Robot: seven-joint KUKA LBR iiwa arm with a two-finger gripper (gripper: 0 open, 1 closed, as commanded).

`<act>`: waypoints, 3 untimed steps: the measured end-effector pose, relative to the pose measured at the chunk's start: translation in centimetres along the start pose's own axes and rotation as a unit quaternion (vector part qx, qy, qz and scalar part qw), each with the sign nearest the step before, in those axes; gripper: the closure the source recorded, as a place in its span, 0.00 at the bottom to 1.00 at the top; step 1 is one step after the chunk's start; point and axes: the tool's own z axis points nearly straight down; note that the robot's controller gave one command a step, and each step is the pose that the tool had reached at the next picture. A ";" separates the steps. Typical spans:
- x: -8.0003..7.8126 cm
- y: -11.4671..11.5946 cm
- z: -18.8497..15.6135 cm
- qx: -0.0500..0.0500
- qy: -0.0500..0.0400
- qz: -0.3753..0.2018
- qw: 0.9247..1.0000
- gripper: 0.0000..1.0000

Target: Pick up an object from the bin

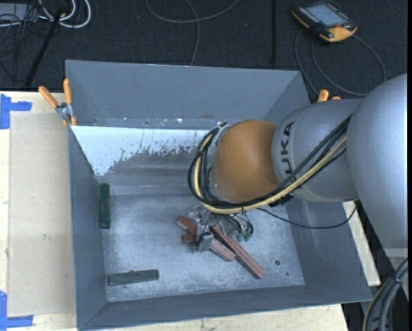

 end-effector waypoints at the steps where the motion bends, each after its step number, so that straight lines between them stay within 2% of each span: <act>1: 0.0 0.0 0.0 0.000 0.000 0.000 1.000 1.00; 2: 1.0 -0.8 -1.1 -0.001 0.002 -0.027 1.000 1.00; 3: -0.7 -1.9 -1.1 0.000 -0.001 -0.028 1.000 1.00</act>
Offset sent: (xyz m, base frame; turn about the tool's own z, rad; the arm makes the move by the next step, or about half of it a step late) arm -0.0202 -0.0358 0.0366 -0.1333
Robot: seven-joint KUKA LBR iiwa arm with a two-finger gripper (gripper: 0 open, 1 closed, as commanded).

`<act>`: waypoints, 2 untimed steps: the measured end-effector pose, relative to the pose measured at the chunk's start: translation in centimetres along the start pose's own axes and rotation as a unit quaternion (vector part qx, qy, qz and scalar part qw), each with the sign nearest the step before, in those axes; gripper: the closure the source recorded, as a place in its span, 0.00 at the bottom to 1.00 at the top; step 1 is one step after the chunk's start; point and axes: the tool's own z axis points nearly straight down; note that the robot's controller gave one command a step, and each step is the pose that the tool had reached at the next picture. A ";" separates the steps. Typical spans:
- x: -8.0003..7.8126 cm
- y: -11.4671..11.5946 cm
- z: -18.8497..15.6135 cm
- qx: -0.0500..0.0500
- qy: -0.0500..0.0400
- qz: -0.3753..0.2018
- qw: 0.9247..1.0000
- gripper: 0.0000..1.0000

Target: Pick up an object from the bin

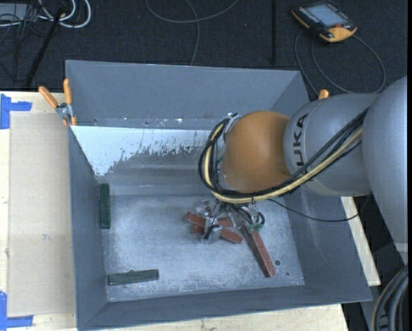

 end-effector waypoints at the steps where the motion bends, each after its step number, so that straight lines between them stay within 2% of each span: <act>1: 0.5 -1.7 -3.7 -0.002 0.006 -0.003 1.000 1.00; 2: 0.2 -2.2 -9.9 -0.001 0.003 -0.055 0.998 1.00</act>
Offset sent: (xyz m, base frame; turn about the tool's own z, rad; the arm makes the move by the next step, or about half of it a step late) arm 0.0077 -0.0245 0.2316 -0.4132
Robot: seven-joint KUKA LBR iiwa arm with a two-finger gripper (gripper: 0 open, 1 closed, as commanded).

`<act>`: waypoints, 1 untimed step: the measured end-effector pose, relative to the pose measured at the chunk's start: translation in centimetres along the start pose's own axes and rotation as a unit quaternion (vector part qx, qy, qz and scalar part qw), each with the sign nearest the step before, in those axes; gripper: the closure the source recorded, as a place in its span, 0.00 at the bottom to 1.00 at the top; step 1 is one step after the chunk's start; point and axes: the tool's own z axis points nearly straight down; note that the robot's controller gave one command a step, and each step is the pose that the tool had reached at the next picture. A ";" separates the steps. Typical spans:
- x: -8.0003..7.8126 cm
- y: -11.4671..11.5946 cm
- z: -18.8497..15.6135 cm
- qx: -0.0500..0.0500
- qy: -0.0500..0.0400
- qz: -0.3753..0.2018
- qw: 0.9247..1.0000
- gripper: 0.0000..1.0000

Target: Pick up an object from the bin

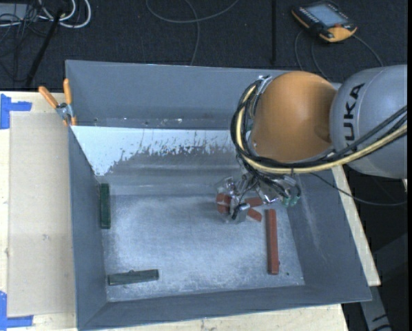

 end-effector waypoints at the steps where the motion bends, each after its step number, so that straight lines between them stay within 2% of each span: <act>1: 0.2 0.9 -6.7 0.000 -0.001 -0.031 1.000 1.00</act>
Offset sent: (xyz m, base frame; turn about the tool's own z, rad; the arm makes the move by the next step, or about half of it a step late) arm -0.0011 -0.0046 0.1414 -0.0153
